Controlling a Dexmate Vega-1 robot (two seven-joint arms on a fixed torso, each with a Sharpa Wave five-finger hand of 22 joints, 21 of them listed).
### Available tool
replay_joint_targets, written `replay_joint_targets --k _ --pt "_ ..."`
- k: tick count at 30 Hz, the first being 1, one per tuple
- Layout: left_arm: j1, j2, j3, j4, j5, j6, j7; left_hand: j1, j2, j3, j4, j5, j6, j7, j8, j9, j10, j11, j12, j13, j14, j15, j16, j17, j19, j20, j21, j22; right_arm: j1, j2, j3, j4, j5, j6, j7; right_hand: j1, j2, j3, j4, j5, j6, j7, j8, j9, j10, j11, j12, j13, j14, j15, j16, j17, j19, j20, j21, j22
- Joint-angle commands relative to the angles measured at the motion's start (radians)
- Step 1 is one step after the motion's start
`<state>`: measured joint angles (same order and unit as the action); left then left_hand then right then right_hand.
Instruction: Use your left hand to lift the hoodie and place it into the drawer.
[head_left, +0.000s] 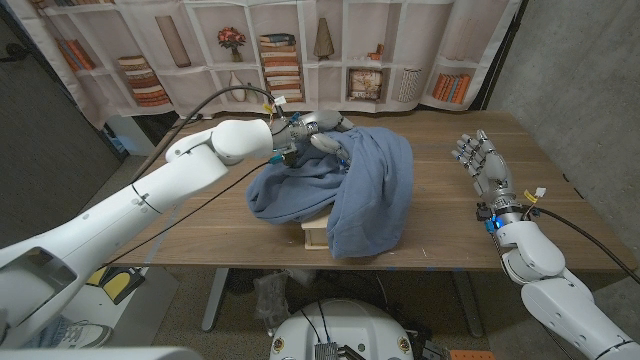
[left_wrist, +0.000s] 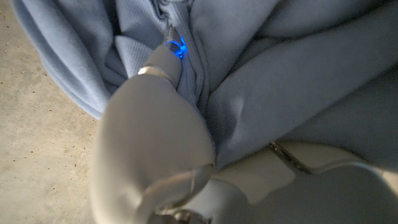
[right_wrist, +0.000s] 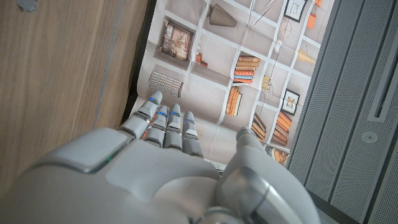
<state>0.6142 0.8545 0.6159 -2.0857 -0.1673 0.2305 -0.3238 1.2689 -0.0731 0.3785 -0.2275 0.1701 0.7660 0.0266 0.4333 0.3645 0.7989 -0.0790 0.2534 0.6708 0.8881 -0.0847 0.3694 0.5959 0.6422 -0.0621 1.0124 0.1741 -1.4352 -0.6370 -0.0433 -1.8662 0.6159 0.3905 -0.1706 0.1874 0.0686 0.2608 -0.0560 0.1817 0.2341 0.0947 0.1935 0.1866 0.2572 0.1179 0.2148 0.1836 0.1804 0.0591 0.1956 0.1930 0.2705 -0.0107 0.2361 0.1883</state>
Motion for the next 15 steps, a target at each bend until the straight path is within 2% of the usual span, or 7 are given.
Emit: replay_joint_targets --k 1,10,15 --pt "-0.003 -0.020 0.038 0.026 0.023 0.000 -0.021 0.046 0.172 0.103 0.099 0.007 0.007 -0.006 -0.003 0.004 0.003 -0.001 -0.006 0.002 0.027 -0.066 -0.005 0.001 -0.006 -0.017 0.000 0.003 -0.015 -0.001 0.009 0.001 0.002 0.006 0.008 -0.006 0.005 -0.001 0.000 0.002 0.009 0.003 0.002 0.001 0.005 0.000 -0.002 0.004 0.006 0.001 -0.002 0.002 0.007 0.004 -0.003 0.004" --pt "-0.004 -0.029 0.057 0.029 0.039 0.005 -0.033 0.039 0.172 0.106 0.100 0.007 0.002 -0.004 -0.008 0.004 -0.005 -0.002 -0.009 0.004 0.024 -0.064 -0.011 -0.001 -0.008 -0.017 -0.001 0.003 -0.032 0.001 0.016 -0.007 0.005 0.007 0.007 -0.006 0.005 -0.001 -0.001 0.002 0.008 0.003 0.002 0.001 0.006 0.001 -0.001 0.004 0.006 0.001 -0.002 0.002 0.007 0.004 -0.003 0.004" --pt "0.003 -0.027 0.054 0.027 0.031 0.002 -0.037 0.019 0.167 0.104 0.110 0.006 -0.002 -0.006 -0.013 0.002 -0.010 -0.001 -0.014 0.001 0.004 -0.059 -0.026 -0.006 -0.019 -0.009 -0.007 0.002 -0.039 0.002 0.020 -0.009 0.005 0.010 0.008 -0.006 0.005 -0.001 -0.001 0.002 0.008 0.003 0.002 0.001 0.006 0.000 -0.001 0.004 0.007 0.001 -0.002 0.002 0.008 0.004 -0.004 0.004"
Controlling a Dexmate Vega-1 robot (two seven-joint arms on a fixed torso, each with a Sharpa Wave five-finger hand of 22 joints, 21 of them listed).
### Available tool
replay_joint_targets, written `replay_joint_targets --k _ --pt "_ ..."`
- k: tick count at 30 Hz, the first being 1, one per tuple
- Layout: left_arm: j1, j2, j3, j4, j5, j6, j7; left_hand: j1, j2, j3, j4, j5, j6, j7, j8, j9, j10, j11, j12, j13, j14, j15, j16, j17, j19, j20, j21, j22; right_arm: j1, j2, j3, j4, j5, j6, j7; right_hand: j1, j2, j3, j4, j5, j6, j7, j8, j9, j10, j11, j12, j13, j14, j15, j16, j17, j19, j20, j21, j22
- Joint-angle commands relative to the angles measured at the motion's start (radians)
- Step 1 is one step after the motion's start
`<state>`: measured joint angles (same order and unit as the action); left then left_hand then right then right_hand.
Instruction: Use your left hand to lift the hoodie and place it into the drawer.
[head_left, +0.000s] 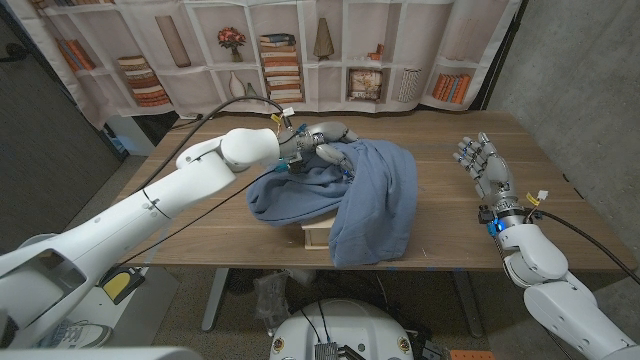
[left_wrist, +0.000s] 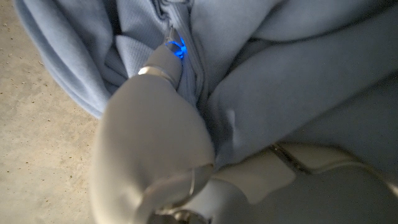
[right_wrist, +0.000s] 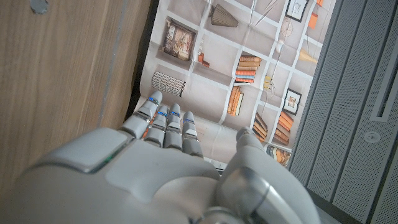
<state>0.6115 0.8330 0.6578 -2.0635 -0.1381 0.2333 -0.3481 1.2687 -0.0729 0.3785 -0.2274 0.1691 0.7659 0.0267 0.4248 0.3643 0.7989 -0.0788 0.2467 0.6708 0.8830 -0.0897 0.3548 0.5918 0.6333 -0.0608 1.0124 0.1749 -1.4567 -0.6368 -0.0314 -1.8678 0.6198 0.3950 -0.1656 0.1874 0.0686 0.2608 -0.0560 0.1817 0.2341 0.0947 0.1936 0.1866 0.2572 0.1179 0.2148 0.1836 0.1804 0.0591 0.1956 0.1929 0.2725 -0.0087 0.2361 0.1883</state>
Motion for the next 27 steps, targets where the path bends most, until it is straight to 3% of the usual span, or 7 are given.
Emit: replay_joint_targets --k 1,6,23,27 --pt "0.008 -0.004 0.010 0.004 0.000 -0.002 -0.012 0.010 0.165 0.103 0.114 0.007 -0.005 -0.007 -0.007 0.002 -0.014 0.000 -0.010 0.001 0.002 -0.047 -0.018 -0.005 -0.021 -0.002 -0.012 0.000 -0.019 0.002 0.009 -0.009 0.000 0.005 0.001 -0.006 0.005 -0.001 -0.001 0.002 0.008 0.003 0.002 0.001 0.006 0.000 -0.001 0.004 0.007 0.001 -0.002 0.002 0.005 0.002 -0.004 0.004" --pt "0.017 0.003 0.003 0.006 -0.012 -0.013 -0.016 -0.031 0.150 0.104 0.128 0.009 -0.020 -0.008 -0.022 -0.001 -0.045 0.010 -0.033 -0.018 -0.036 -0.023 -0.066 -0.053 -0.031 0.015 -0.027 -0.004 -0.026 0.002 0.013 -0.015 -0.003 0.005 0.000 -0.006 0.005 -0.001 -0.001 0.002 0.008 0.004 0.002 0.001 0.006 0.001 -0.001 0.004 0.006 0.001 -0.002 0.001 0.006 0.002 -0.004 0.004" --pt "0.043 0.033 -0.010 0.004 -0.025 -0.035 -0.033 -0.084 0.139 0.105 0.145 0.009 -0.076 -0.022 -0.066 -0.011 -0.109 0.013 -0.059 -0.055 -0.072 -0.005 -0.111 -0.103 -0.060 0.037 -0.059 -0.003 -0.038 0.017 0.015 -0.019 -0.018 0.019 -0.007 -0.006 0.005 -0.002 -0.001 0.002 0.008 0.003 0.002 0.001 0.005 0.001 -0.002 0.004 0.007 0.001 -0.002 0.001 0.006 0.002 -0.006 0.004" --pt "0.047 0.040 -0.015 -0.004 -0.025 -0.033 -0.033 -0.105 0.129 0.099 0.152 0.006 -0.088 -0.026 -0.078 -0.016 -0.136 0.027 -0.062 -0.066 -0.088 0.002 -0.121 -0.113 -0.067 0.045 -0.068 -0.003 -0.039 0.022 0.014 -0.021 -0.019 0.021 -0.010 -0.006 0.005 -0.002 -0.002 0.002 0.008 0.002 0.002 0.001 0.006 0.000 -0.002 0.004 0.006 0.001 -0.002 0.001 0.007 0.002 -0.006 0.004"
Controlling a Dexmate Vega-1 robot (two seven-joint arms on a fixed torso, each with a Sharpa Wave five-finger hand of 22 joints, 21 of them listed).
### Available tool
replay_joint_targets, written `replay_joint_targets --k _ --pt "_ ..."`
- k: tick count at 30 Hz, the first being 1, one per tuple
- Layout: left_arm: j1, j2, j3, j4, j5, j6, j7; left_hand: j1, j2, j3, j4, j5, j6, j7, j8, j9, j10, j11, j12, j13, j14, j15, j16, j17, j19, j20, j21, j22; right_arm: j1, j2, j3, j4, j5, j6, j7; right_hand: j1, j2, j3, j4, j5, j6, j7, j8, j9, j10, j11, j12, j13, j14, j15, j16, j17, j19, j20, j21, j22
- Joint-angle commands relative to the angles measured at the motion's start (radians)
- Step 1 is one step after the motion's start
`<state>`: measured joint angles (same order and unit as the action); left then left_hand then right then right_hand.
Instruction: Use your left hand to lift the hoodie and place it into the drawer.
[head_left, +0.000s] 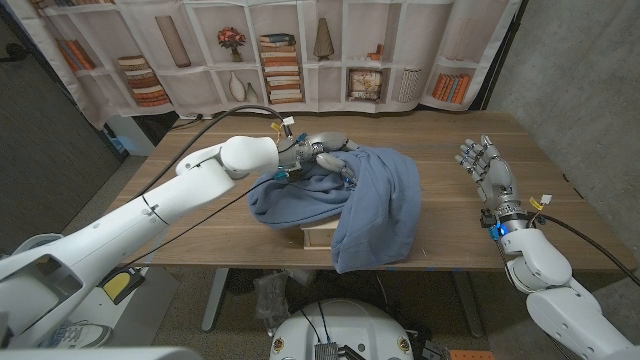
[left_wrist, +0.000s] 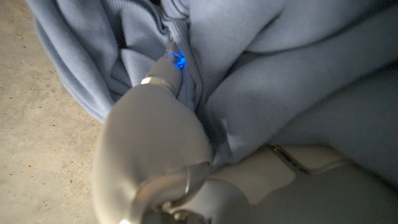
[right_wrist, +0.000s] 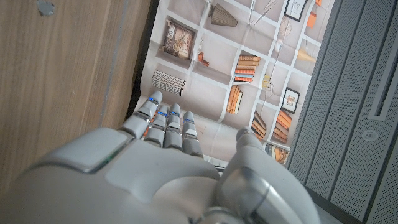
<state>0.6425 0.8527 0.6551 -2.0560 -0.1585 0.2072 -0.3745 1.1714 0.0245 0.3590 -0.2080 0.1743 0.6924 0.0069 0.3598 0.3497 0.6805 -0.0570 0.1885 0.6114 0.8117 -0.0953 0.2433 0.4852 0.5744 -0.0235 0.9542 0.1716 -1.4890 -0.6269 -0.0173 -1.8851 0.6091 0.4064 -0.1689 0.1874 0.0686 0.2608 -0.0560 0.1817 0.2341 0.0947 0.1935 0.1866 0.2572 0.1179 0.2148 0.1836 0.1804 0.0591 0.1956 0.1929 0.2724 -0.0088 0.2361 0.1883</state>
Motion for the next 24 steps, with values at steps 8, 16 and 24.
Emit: replay_joint_targets --k 8,16,24 --pt "0.023 0.034 -0.026 -0.019 -0.015 -0.015 -0.013 -0.132 -0.030 0.058 0.185 -0.005 -0.003 -0.018 -0.028 -0.016 -0.026 -0.011 0.003 -0.035 -0.008 0.013 -0.013 -0.032 -0.004 0.011 -0.030 0.001 -0.010 0.009 0.003 -0.007 -0.011 0.005 -0.007 -0.006 0.005 -0.002 -0.002 0.002 0.008 0.002 0.002 0.001 0.006 0.001 -0.002 0.004 0.007 0.000 -0.002 0.001 0.007 0.003 -0.007 0.004" --pt "0.013 0.034 -0.018 -0.020 -0.004 -0.009 -0.026 -0.210 -0.061 0.021 0.219 -0.004 -0.017 -0.028 -0.046 -0.027 -0.045 -0.013 0.001 -0.055 -0.041 0.029 -0.026 -0.047 -0.025 0.030 -0.056 0.001 -0.008 0.008 0.003 -0.004 -0.007 0.001 -0.002 -0.005 0.006 -0.002 -0.003 0.002 0.008 0.000 0.002 0.001 0.006 0.002 -0.002 0.004 0.006 0.000 -0.003 0.001 0.007 0.003 -0.007 0.004" --pt "0.020 0.038 -0.018 -0.037 0.021 0.001 -0.009 -0.258 -0.074 0.000 0.239 0.006 -0.036 -0.045 -0.069 -0.043 -0.087 -0.035 -0.005 -0.082 -0.132 0.049 -0.049 -0.066 -0.122 0.082 -0.112 0.006 -0.009 0.011 0.002 0.005 -0.004 0.009 0.004 -0.005 0.006 -0.002 -0.003 0.002 0.010 0.000 0.003 0.001 0.005 0.000 -0.002 0.004 0.006 0.000 -0.003 0.001 0.007 0.003 -0.008 0.004"
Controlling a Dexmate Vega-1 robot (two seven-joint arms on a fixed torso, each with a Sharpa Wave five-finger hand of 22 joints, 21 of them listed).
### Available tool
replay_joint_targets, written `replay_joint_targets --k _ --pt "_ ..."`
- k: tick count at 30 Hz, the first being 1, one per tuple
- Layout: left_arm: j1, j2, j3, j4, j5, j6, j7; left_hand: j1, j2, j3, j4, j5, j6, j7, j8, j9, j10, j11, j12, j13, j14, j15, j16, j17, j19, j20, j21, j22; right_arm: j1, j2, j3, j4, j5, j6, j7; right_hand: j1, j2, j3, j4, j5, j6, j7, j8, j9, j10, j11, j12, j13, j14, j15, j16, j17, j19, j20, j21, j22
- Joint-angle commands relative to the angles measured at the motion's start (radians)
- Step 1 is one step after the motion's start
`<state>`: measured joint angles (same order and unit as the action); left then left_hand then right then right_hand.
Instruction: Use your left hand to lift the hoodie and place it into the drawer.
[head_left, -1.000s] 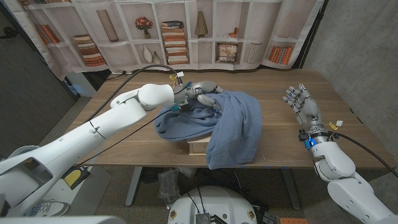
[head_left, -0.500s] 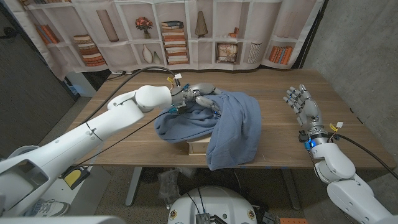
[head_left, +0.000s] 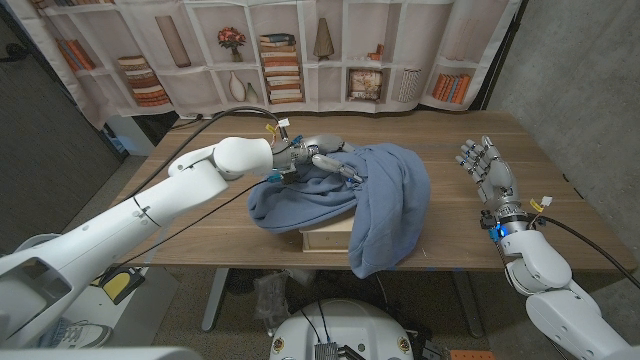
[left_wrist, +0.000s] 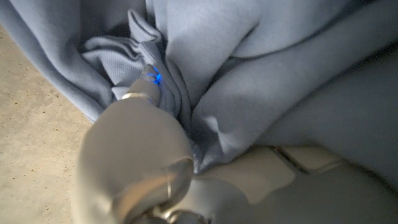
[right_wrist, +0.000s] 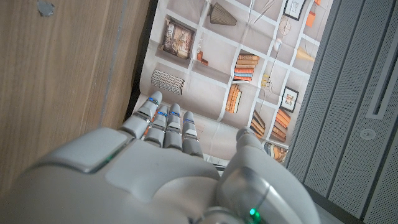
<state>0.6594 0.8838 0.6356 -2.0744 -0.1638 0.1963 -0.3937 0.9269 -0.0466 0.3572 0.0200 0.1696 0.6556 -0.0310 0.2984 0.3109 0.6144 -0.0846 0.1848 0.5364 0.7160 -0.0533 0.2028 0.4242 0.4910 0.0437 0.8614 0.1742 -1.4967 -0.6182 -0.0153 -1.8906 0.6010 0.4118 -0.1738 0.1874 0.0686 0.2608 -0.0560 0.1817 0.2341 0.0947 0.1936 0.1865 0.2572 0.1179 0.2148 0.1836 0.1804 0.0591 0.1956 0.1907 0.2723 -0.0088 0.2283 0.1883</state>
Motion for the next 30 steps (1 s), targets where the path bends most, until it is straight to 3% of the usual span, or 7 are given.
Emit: replay_joint_targets --k 1,8,11,12,19,23,30 --pt "0.005 0.008 0.001 -0.020 0.028 0.011 0.013 -0.016 -0.003 0.001 0.012 0.012 -0.002 -0.009 -0.011 -0.007 -0.037 -0.005 -0.004 -0.012 -0.055 0.009 -0.011 -0.008 -0.054 0.028 -0.028 0.004 -0.002 0.002 0.001 0.011 0.005 0.004 0.010 -0.005 0.006 -0.002 -0.003 0.002 0.011 0.000 0.003 0.001 0.005 0.000 -0.002 0.004 0.006 0.000 -0.003 0.003 0.007 0.002 0.000 0.004" --pt "0.015 0.012 -0.004 -0.026 0.038 0.010 0.023 -0.032 -0.023 -0.015 0.009 0.025 -0.089 -0.030 -0.059 -0.024 -0.150 -0.007 -0.009 -0.043 -0.182 0.024 -0.020 -0.031 -0.149 0.070 -0.090 0.005 -0.005 0.001 0.003 0.008 0.006 0.004 0.010 -0.005 0.006 -0.002 -0.003 0.002 0.011 -0.001 0.003 0.001 0.006 0.000 -0.002 0.004 0.007 0.000 -0.002 0.003 0.007 0.003 -0.001 0.004" --pt "0.017 0.014 -0.005 -0.023 0.037 0.005 0.020 -0.037 -0.024 -0.019 0.009 0.030 -0.131 -0.041 -0.077 -0.027 -0.159 -0.009 0.000 -0.052 -0.227 0.037 -0.021 -0.038 -0.182 0.082 -0.111 0.006 -0.004 -0.001 0.003 0.008 0.007 0.001 0.011 -0.005 0.006 -0.002 -0.003 0.002 0.011 -0.001 0.003 0.001 0.006 0.001 -0.002 0.004 0.007 0.001 -0.002 0.003 0.008 0.003 -0.001 0.004" --pt "0.016 0.014 -0.005 -0.022 0.038 0.003 0.019 -0.039 -0.026 -0.021 0.009 0.031 -0.138 -0.045 -0.079 -0.029 -0.197 -0.006 -0.007 -0.058 -0.237 0.037 -0.017 -0.042 -0.188 0.085 -0.118 0.007 -0.004 -0.001 0.003 0.007 0.007 0.000 0.010 -0.005 0.006 -0.002 -0.003 0.002 0.011 -0.001 0.003 0.001 0.005 0.001 -0.002 0.004 0.007 0.000 -0.002 0.003 0.008 0.003 -0.001 0.004" --pt "0.010 0.013 0.001 -0.016 0.045 -0.007 0.003 -0.060 -0.046 -0.040 0.013 0.034 -0.168 -0.044 -0.089 -0.032 -0.243 0.000 -0.006 -0.070 -0.289 0.047 -0.020 -0.052 -0.223 0.101 -0.144 0.007 -0.002 0.001 0.000 0.010 0.011 -0.003 0.010 -0.005 0.006 -0.002 -0.004 0.002 0.012 0.000 0.003 0.001 0.005 -0.001 -0.002 0.004 0.007 0.001 -0.003 0.003 0.007 0.003 -0.002 0.004" --pt "0.003 0.010 0.005 -0.009 0.051 -0.014 -0.006 -0.088 -0.063 -0.061 0.021 0.040 -0.198 -0.042 -0.095 -0.034 -0.267 0.006 0.001 -0.081 -0.340 0.064 -0.021 -0.064 -0.265 0.118 -0.172 0.007 -0.002 0.002 -0.001 0.013 0.011 -0.001 0.010 -0.005 0.006 -0.002 -0.004 0.002 0.012 -0.001 0.003 0.001 0.005 0.000 -0.002 0.004 0.007 0.001 -0.003 0.003 0.007 0.003 -0.002 0.004" --pt "-0.004 0.004 0.008 0.003 0.059 -0.030 -0.015 -0.124 -0.082 -0.096 0.032 0.056 -0.294 -0.053 -0.112 -0.040 -0.373 0.021 -0.005 -0.107 -0.444 0.081 -0.024 -0.093 -0.342 0.147 -0.229 0.007 -0.004 0.002 0.000 0.014 0.007 0.001 0.007 -0.005 0.006 -0.002 -0.004 0.002 0.012 -0.002 0.003 0.002 0.005 0.001 -0.002 0.004 0.007 0.001 -0.003 0.003 0.008 0.003 -0.002 0.004"
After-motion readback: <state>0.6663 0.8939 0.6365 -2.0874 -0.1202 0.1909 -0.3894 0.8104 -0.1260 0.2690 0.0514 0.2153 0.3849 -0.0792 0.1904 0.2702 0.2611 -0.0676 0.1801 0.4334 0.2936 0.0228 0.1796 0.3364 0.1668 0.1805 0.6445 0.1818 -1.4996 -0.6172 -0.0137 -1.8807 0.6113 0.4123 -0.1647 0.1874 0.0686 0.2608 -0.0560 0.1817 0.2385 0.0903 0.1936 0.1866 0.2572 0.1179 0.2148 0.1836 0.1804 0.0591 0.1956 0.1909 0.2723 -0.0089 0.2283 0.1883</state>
